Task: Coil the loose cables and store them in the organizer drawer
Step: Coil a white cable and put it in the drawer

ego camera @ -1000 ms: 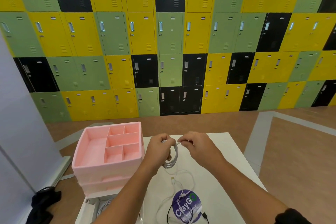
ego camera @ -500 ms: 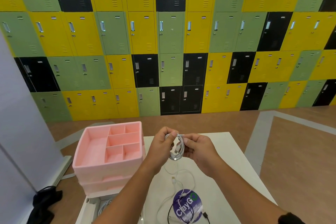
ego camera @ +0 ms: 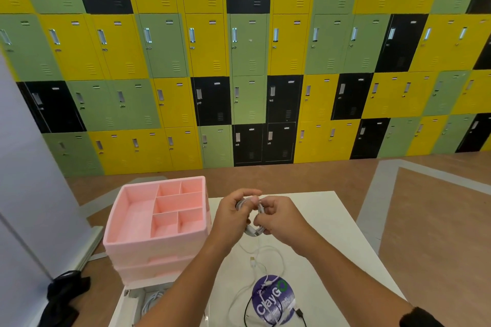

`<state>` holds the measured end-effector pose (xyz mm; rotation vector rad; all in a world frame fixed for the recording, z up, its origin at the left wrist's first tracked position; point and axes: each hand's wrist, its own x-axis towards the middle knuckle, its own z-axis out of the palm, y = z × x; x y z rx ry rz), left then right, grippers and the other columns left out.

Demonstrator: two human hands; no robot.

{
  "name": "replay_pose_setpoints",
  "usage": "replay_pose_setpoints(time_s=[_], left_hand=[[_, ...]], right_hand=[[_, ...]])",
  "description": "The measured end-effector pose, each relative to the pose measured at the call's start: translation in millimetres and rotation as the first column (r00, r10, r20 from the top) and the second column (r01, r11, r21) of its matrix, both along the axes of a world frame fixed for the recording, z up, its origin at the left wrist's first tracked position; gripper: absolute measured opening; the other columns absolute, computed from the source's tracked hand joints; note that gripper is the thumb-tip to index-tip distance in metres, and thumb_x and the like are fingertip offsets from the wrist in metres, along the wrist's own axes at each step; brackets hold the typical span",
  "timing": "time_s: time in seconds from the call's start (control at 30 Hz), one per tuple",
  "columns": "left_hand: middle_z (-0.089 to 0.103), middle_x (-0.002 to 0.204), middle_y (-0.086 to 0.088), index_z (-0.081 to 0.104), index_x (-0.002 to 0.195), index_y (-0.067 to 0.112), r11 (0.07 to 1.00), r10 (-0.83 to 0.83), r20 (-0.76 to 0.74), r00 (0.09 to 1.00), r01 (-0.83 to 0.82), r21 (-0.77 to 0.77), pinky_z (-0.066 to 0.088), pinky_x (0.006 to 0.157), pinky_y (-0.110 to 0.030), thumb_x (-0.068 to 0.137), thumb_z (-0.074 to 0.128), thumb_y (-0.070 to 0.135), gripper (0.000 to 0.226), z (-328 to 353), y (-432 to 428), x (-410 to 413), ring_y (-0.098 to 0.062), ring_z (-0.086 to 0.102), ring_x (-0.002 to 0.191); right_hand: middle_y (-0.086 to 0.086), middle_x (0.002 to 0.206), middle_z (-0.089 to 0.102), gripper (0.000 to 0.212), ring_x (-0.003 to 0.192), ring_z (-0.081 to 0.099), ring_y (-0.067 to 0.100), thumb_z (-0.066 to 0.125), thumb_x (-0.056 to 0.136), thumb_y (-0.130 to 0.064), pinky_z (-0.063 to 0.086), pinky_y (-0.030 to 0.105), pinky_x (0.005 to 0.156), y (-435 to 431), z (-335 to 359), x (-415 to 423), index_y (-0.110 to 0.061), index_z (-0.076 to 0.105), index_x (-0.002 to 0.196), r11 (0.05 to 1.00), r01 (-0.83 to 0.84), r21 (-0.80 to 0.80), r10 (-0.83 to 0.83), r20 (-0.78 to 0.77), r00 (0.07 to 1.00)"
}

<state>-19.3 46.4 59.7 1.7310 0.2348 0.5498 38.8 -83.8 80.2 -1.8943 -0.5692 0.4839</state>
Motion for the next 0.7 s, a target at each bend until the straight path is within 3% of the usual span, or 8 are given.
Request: replay_pose_setpoints(time_s=[0.1, 0.2, 0.27, 0.33, 0.43, 0.57, 0.7], left_hand=[[0.073, 0.083, 0.007, 0.075, 0.098, 0.019, 0.997, -0.049, -0.035, 0.998, 0.052, 0.065, 0.052, 0.061, -0.021, 0.091, 0.072, 0.011, 0.011, 1, 3, 0, -0.007, 0.066, 0.074], [0.068, 0.084, 0.002, 0.066, 0.091, 0.015, 0.985, 0.026, -0.043, 0.999, -0.018, 0.173, 0.05, 0.062, -0.016, 0.095, 0.065, 0.014, 0.004, 2, 1, 0, -0.006, 0.063, 0.076], [0.064, 0.083, 0.002, 0.06, 0.09, 0.014, 0.977, 0.07, -0.035, 0.997, -0.062, 0.204, 0.046, 0.064, -0.013, 0.099, 0.059, 0.015, 0.009, 0, 0, 0, -0.002, 0.059, 0.074], [0.061, 0.08, 0.002, 0.056, 0.09, 0.014, 0.966, 0.104, -0.043, 0.994, -0.09, 0.242, 0.044, 0.063, -0.016, 0.103, 0.054, 0.02, 0.014, -5, 1, 0, -0.006, 0.056, 0.072], [0.056, 0.075, 0.001, 0.052, 0.089, 0.015, 0.962, 0.128, -0.056, 0.99, -0.11, 0.25, 0.044, 0.061, -0.028, 0.105, 0.048, 0.025, 0.02, -9, 3, 1, -0.014, 0.052, 0.069], [0.055, 0.075, -0.001, 0.052, 0.088, 0.013, 0.974, 0.126, -0.036, 0.991, -0.117, 0.193, 0.051, 0.064, -0.041, 0.106, 0.045, 0.022, 0.021, -7, 1, -1, -0.015, 0.052, 0.069], [0.052, 0.074, -0.004, 0.052, 0.086, 0.012, 0.983, 0.109, -0.015, 0.994, -0.105, 0.152, 0.046, 0.061, -0.036, 0.105, 0.043, 0.016, 0.021, -4, 4, -4, -0.015, 0.049, 0.067]], right_hand=[[0.01, 0.083, 0.07, 0.022, 0.068, 0.065, 0.022, 0.057, 0.085, -0.01, 0.054, 0.038, 0.061, 1, 0, -1, -0.02, 0.073, 0.097, 0.994, -0.011, -0.112, 0.03, 0.172, 0.985], [0.012, 0.076, 0.064, 0.012, 0.06, 0.056, 0.02, 0.056, 0.085, -0.013, 0.047, 0.038, 0.058, 3, -2, -5, -0.012, 0.068, 0.086, 0.982, 0.048, -0.185, 0.012, 0.31, 0.951], [0.005, 0.07, 0.065, 0.012, 0.058, 0.056, 0.015, 0.058, 0.088, -0.015, 0.05, 0.036, 0.058, 7, -2, -7, -0.013, 0.069, 0.083, 0.976, 0.1, -0.196, -0.021, 0.367, 0.93], [-0.001, 0.076, 0.071, 0.013, 0.065, 0.065, 0.013, 0.06, 0.093, -0.02, 0.056, 0.036, 0.064, 8, -1, -8, -0.019, 0.073, 0.091, 0.971, 0.117, -0.21, -0.025, 0.396, 0.918], [0.003, 0.088, 0.073, 0.016, 0.075, 0.068, 0.015, 0.057, 0.099, -0.021, 0.058, 0.035, 0.07, 6, 1, -10, -0.016, 0.072, 0.1, 0.959, 0.106, -0.264, 0.02, 0.434, 0.901], [0.004, 0.085, 0.071, 0.02, 0.075, 0.065, 0.018, 0.054, 0.1, -0.015, 0.057, 0.04, 0.071, 1, -2, -8, -0.012, 0.074, 0.101, 0.966, 0.083, -0.247, 0.051, 0.493, 0.868], [-0.003, 0.091, 0.072, 0.023, 0.079, 0.065, 0.01, 0.056, 0.097, -0.01, 0.057, 0.03, 0.075, -4, -1, -2, -0.017, 0.076, 0.106, 0.989, 0.027, -0.147, 0.042, 0.445, 0.895]])
